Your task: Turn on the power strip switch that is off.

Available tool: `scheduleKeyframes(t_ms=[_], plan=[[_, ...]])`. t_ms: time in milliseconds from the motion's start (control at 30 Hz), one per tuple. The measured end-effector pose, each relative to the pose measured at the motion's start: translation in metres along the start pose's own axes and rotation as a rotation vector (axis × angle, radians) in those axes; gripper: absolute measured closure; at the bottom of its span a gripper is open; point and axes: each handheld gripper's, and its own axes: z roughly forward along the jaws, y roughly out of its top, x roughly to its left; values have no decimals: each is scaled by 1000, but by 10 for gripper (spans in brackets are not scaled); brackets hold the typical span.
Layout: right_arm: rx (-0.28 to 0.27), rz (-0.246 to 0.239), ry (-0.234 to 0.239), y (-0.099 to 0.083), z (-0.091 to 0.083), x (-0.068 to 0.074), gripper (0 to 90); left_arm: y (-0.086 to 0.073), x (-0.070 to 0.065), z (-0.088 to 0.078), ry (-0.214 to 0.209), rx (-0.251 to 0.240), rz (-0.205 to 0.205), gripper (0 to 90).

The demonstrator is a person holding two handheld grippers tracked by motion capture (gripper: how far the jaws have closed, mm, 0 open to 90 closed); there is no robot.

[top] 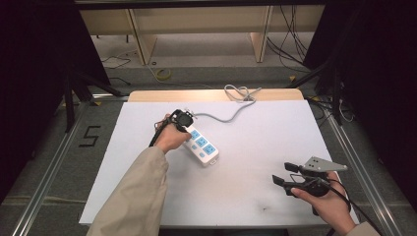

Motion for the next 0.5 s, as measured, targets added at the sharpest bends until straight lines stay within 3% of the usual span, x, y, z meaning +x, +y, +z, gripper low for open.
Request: scheduleKeyframes(t_ms=[500], plan=[[0, 0, 1, 0, 0, 0, 304, 0, -1, 1, -3, 11, -3, 899]])
